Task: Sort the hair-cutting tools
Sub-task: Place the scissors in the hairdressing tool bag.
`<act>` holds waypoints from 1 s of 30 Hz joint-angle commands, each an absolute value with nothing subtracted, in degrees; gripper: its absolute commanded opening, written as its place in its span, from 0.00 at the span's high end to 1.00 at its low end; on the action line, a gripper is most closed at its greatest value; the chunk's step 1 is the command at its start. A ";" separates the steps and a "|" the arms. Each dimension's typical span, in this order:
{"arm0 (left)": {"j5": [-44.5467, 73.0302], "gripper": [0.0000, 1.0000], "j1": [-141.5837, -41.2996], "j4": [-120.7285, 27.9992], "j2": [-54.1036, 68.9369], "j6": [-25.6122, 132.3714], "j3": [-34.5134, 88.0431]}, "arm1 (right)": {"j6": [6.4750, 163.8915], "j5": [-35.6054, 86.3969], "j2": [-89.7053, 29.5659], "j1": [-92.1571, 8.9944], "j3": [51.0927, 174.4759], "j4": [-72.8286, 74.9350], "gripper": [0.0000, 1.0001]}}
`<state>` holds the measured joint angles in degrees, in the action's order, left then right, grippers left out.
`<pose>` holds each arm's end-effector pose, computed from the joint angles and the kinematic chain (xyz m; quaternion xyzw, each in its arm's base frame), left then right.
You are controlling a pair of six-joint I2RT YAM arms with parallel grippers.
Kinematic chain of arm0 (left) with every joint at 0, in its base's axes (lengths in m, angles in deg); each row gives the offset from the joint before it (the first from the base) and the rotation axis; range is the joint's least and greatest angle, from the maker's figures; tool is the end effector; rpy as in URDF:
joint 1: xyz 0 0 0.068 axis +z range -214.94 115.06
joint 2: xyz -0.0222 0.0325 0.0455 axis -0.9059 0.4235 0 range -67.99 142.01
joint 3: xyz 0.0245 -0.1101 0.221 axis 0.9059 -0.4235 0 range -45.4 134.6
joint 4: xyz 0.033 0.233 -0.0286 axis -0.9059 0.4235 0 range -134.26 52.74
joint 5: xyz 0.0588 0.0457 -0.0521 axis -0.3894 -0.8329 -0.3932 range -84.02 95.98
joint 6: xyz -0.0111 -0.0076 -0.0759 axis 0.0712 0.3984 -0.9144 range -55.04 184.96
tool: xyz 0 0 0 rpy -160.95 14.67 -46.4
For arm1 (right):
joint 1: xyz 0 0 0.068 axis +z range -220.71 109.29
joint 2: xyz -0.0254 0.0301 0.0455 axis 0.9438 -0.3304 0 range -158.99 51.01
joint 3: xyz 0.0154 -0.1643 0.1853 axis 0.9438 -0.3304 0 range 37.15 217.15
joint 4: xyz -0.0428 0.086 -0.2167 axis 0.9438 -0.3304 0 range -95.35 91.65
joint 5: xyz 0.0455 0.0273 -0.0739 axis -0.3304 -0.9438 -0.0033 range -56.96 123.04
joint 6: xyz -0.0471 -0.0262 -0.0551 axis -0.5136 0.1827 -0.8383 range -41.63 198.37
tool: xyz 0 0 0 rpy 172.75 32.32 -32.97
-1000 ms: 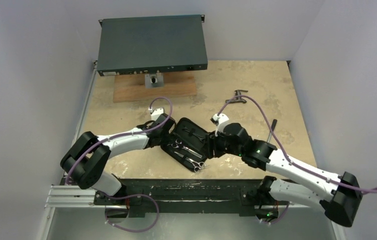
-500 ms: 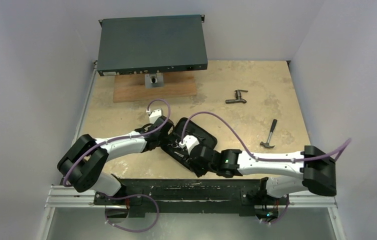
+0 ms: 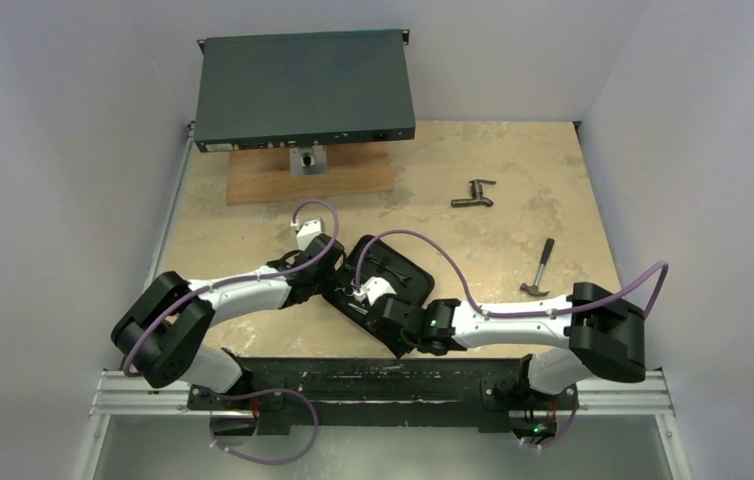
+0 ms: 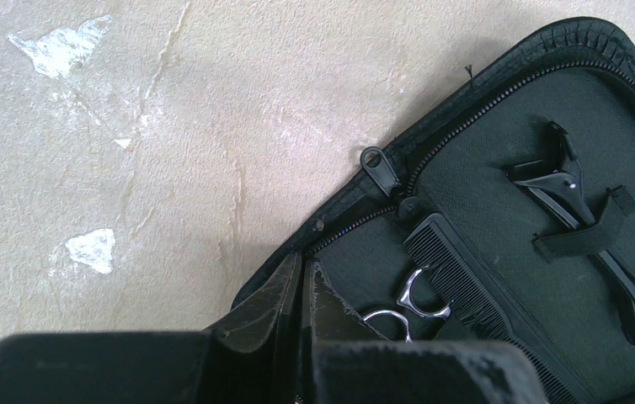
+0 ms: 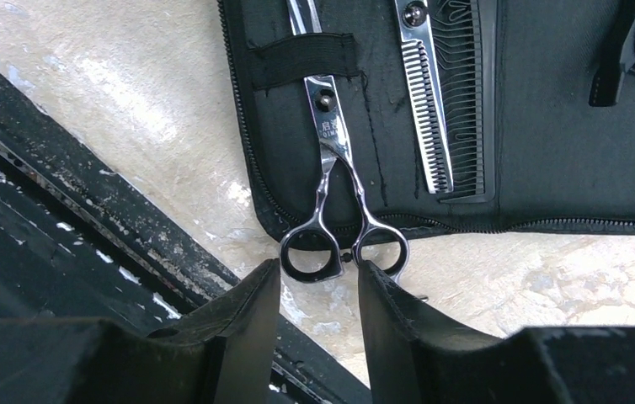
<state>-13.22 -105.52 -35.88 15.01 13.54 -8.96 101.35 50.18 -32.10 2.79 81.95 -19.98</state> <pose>0.2138 -0.1548 0.1213 -0.1388 0.9312 -0.1032 0.3207 0.0949 0.2523 0.1434 -0.3725 0.8802 0.0954 0.2782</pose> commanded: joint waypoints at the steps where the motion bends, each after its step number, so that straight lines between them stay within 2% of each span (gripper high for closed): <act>1: -8.90 1.00 -105.62 -32.73 16.57 14.22 -12.20 | 102.75 52.53 -32.67 2.77 84.95 -20.79 0.62; 8: -8.87 1.00 -105.35 -33.24 16.83 15.35 -12.65 | 102.97 54.39 -33.05 1.06 85.43 -21.14 0.63; 13: -8.87 1.00 -105.37 -33.29 16.91 16.14 -12.62 | 102.28 49.84 -31.96 -2.51 84.88 -20.98 0.63; 30: -8.57 1.00 -104.76 -32.93 17.20 18.08 -11.65 | 103.92 46.61 -31.44 -2.58 85.14 -24.80 0.63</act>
